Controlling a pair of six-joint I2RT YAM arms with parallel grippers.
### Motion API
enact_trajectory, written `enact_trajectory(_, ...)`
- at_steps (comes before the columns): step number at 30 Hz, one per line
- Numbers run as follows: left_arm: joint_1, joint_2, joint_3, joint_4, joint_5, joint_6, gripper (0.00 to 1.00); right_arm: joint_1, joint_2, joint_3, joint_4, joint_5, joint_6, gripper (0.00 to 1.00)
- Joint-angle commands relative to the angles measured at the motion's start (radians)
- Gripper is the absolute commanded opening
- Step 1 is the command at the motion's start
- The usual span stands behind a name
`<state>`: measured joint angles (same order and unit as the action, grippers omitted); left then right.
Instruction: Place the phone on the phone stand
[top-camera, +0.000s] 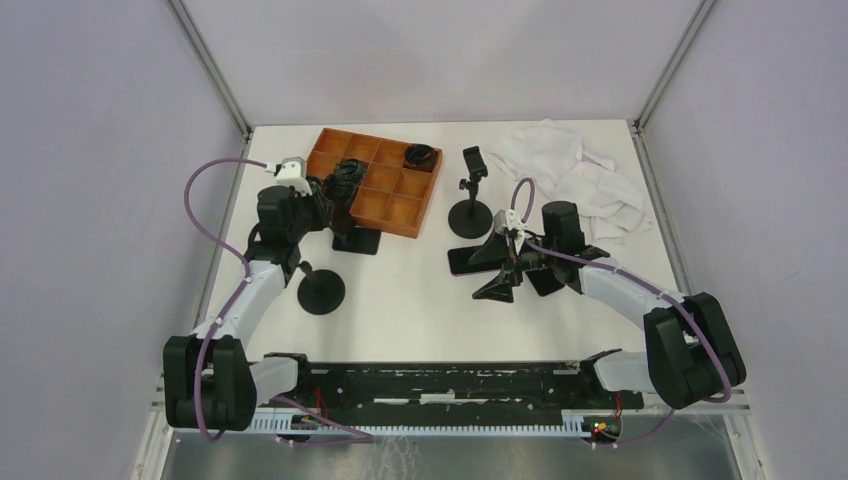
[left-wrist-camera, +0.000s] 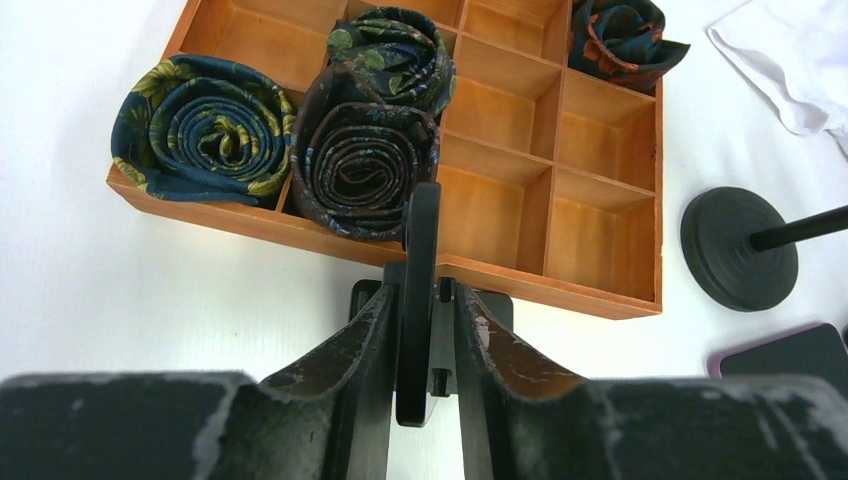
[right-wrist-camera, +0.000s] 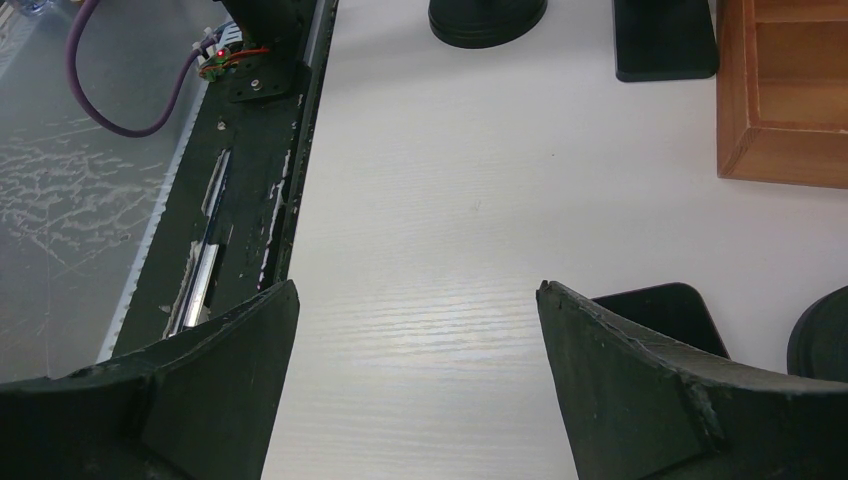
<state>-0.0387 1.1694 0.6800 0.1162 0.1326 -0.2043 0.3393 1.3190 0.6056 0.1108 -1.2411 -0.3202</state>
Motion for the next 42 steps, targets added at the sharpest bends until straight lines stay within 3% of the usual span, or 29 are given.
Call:
enact_trajectory(1, 0.007, -0.009, 0.014, 0.007, -0.019, -0.010, 0.35, -0.002, -0.021, 0.014, 0.010, -0.027, -0.019, 0.96)
enact_trajectory(4, 0.007, -0.011, 0.017, 0.002, -0.025, -0.009, 0.44, -0.002, -0.020, 0.014, 0.010, -0.027, -0.019, 0.95)
enact_trajectory(7, 0.007, -0.016, 0.018, -0.002, -0.037, -0.012, 0.64, -0.002, -0.020, 0.014, 0.009, -0.027, -0.019, 0.96)
enact_trajectory(11, 0.007, -0.032, 0.016, -0.001, -0.043, -0.019, 0.83, -0.002, -0.017, 0.014, 0.009, -0.026, -0.020, 0.96)
enact_trajectory(18, 0.007, -0.104, 0.019, -0.026, -0.065, -0.032, 0.99, -0.002, -0.012, 0.029, -0.036, -0.021, -0.058, 0.96)
enact_trajectory(25, 0.007, -0.211, 0.107, -0.202, -0.122, -0.032, 1.00, -0.003, 0.004, 0.156, -0.413, 0.043, -0.395, 0.96)
enact_trajectory(30, 0.007, -0.272, 0.151, -0.247, 0.026, -0.046, 1.00, -0.011, -0.032, 0.203, -0.567, 0.156, -0.567, 0.97)
enact_trajectory(35, 0.007, -0.255, 0.198, -0.264, 0.187, -0.077, 1.00, -0.069, -0.111, 0.194, -0.595, 0.261, -0.636, 0.98)
enact_trajectory(42, -0.024, -0.296, 0.184, -0.256, 0.252, -0.056, 1.00, -0.220, -0.187, 0.157, -0.541, 0.271, -0.601, 0.98)
